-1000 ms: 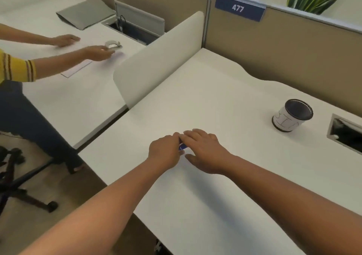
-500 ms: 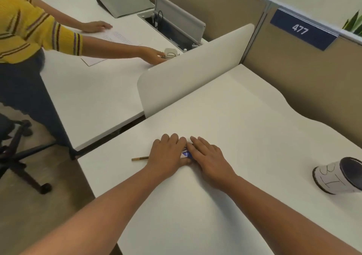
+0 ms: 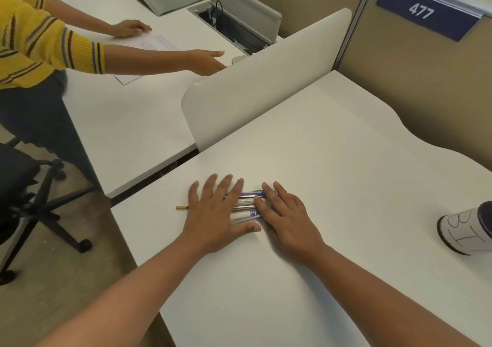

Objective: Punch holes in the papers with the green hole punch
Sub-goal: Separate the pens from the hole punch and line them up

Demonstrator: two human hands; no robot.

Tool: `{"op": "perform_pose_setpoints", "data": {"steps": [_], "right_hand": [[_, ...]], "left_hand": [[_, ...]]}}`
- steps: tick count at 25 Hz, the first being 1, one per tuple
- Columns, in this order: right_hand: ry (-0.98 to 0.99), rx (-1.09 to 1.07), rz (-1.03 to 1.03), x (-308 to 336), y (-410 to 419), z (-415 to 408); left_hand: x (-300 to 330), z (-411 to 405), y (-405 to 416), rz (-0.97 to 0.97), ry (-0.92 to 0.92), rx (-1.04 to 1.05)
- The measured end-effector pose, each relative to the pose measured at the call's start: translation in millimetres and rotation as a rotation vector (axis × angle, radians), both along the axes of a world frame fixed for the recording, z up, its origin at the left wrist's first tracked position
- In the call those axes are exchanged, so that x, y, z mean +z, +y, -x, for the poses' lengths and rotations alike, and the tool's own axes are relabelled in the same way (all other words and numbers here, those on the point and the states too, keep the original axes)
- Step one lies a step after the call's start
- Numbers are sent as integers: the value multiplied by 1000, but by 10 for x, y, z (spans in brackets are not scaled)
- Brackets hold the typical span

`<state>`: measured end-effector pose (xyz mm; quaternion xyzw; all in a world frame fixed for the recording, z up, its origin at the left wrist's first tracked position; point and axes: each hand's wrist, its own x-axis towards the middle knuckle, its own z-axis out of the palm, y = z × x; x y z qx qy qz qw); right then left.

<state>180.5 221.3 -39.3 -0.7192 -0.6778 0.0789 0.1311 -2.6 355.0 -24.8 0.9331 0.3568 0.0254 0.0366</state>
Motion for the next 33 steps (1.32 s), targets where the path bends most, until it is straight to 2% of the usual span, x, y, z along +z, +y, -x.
{"op": "perform_pose_setpoints", "data": {"steps": [3, 9, 15, 20, 29, 33], "right_hand": [[-43, -5, -16, -12, -11, 30], [-38, -63, -24, -13, -97, 131], [19, -59, -45, -31, -101, 105], [-42, -60, -34, -56, -80, 81], [-40, -66, -36, -61, -70, 69], [-29, -62, -35, -59, -83, 72]], "left_hand": [[-67, 163, -87, 75, 40, 158], [-133, 82, -307, 138, -58, 203], [-173, 30, -389, 138, -215, 64], [-177, 60, -407, 16, -97, 18], [-109, -22, -248, 31, -20, -49], [-78, -12, -257, 20, -52, -61]]}}
